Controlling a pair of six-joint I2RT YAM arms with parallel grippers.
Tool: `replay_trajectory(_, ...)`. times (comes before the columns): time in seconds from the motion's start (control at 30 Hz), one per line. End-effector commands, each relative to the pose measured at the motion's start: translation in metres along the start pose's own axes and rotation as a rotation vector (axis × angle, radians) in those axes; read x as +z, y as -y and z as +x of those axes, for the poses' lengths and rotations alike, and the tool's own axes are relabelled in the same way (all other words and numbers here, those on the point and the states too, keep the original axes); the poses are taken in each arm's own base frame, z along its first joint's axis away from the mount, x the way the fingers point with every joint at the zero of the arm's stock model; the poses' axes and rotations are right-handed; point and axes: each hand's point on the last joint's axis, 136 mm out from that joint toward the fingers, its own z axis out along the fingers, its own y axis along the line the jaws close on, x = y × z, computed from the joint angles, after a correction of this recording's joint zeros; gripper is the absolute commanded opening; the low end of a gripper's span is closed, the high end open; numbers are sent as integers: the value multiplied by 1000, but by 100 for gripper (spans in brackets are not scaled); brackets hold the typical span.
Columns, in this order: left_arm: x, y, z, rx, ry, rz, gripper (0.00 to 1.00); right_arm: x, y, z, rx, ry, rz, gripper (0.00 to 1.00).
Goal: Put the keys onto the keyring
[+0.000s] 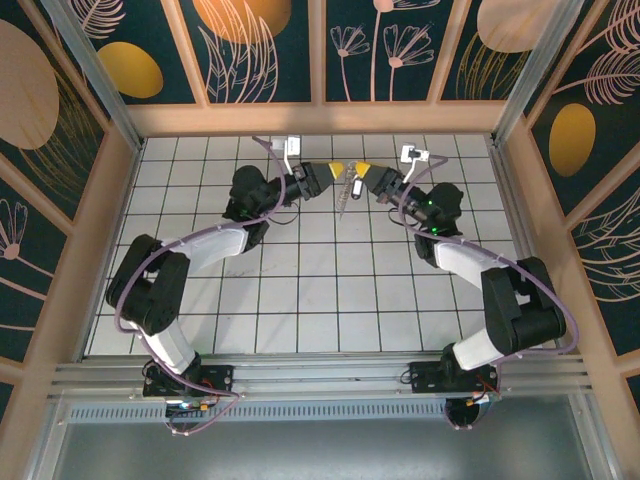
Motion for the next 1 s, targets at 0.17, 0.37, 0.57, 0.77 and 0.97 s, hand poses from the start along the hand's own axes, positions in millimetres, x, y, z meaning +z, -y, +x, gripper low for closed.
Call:
replay_trajectory(0.17, -3, -3, -34, 152, -35, -67, 57, 4, -15, -21, -89, -127, -80, 0)
replay_trajectory(0.37, 6, -25, -31, 176, -148, -95, 63, 19, -5, -20, -70, -251, -115, 0)
replay_trajectory(0.57, 13, -34, -29, 168, -213, -77, 65, 28, 5, -22, -43, -282, -124, 0)
replay_trajectory(0.77, 18, -39, -24, 142, -247, -49, 64, 31, 6, -23, -28, -280, -137, 0)
replay_trajectory(0.97, 20, -41, -24, 133, -250, -38, 60, 32, 3, -23, -27, -279, -142, 0)
